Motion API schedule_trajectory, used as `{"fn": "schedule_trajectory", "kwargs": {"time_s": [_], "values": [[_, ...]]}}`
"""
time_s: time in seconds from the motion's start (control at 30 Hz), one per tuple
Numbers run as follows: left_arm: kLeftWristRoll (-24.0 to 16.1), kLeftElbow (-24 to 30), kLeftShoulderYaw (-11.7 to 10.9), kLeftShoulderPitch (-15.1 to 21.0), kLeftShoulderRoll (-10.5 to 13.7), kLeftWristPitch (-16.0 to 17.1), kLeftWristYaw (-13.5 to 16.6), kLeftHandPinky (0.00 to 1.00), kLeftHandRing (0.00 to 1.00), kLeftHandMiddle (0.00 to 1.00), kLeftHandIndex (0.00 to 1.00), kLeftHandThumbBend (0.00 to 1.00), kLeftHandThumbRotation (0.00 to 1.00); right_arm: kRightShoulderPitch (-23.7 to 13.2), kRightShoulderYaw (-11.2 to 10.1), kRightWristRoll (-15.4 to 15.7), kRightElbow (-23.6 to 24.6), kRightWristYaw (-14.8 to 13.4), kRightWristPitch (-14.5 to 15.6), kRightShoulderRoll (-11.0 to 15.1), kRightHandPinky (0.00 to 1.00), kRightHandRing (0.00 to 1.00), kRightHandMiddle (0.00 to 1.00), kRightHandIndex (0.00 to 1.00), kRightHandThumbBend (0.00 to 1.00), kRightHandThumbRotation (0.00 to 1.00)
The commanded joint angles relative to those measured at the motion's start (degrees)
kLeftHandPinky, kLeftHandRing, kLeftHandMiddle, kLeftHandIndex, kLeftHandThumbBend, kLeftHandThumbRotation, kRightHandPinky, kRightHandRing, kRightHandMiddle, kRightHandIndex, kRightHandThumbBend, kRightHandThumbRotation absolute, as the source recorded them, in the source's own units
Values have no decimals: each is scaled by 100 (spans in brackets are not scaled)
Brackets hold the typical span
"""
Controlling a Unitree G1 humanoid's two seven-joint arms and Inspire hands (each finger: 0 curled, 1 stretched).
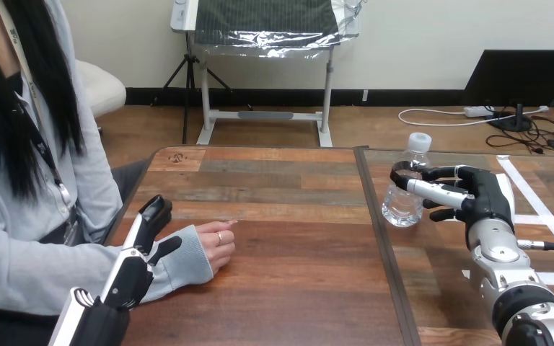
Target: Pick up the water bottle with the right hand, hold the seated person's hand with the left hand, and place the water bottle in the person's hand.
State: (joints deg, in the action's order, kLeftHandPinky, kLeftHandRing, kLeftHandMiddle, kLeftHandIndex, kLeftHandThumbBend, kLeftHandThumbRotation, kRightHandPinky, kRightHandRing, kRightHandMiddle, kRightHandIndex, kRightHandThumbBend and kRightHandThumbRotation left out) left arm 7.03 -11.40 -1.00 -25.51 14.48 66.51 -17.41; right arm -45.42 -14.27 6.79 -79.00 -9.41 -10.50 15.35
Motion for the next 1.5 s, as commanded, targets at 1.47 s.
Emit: {"fn": "schedule_trajectory", "kwargs": {"time_s": [1.47], "values": [[-219, -403, -25, 1020, -21, -9, 229, 89, 98, 100, 100, 100, 61, 387, 821, 535, 392, 234, -1026, 129, 41, 53, 61, 66, 90, 20]]}}
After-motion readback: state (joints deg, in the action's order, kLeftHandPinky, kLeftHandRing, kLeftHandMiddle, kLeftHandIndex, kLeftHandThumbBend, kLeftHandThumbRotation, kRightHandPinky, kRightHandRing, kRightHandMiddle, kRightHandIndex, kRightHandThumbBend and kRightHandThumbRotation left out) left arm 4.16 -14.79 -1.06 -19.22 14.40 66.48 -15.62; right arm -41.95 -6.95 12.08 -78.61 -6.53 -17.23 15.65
